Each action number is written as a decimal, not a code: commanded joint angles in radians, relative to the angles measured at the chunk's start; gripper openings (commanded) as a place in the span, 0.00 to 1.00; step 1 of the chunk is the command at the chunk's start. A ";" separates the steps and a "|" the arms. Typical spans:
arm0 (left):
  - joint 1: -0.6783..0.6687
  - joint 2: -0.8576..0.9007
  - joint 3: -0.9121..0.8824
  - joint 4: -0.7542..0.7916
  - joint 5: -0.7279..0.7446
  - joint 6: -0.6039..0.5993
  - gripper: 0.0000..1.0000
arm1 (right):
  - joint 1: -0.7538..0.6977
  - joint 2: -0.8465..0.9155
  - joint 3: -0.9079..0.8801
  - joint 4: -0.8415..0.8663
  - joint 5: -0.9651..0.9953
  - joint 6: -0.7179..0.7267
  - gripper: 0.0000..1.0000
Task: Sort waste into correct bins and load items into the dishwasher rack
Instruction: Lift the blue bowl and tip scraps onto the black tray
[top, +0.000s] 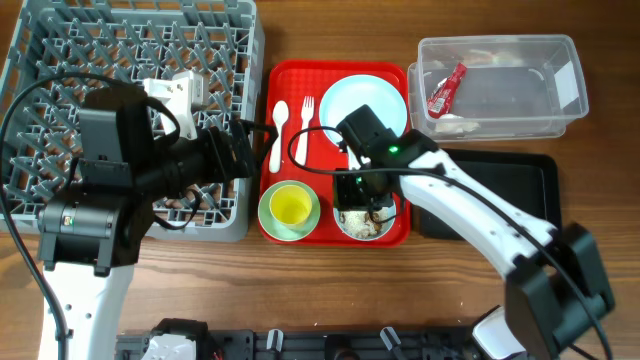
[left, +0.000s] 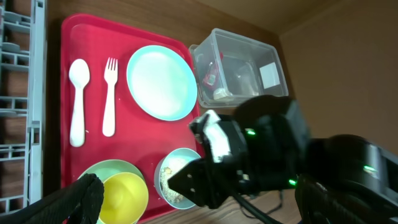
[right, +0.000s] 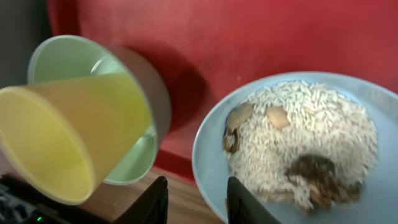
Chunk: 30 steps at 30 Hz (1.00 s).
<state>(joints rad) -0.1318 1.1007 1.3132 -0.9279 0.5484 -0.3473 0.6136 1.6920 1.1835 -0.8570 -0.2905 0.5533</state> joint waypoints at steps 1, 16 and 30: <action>-0.004 -0.001 0.022 0.002 0.016 -0.008 1.00 | 0.007 0.111 -0.008 0.032 0.001 0.022 0.30; -0.004 -0.001 0.022 0.002 0.016 -0.008 1.00 | 0.015 0.176 -0.007 -0.008 0.283 0.006 0.08; -0.004 -0.001 0.022 0.002 0.016 -0.009 1.00 | -0.061 -0.087 0.068 -0.046 0.198 0.014 0.04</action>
<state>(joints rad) -0.1318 1.1007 1.3132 -0.9276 0.5484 -0.3477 0.6128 1.7409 1.2144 -0.9043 -0.0425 0.5644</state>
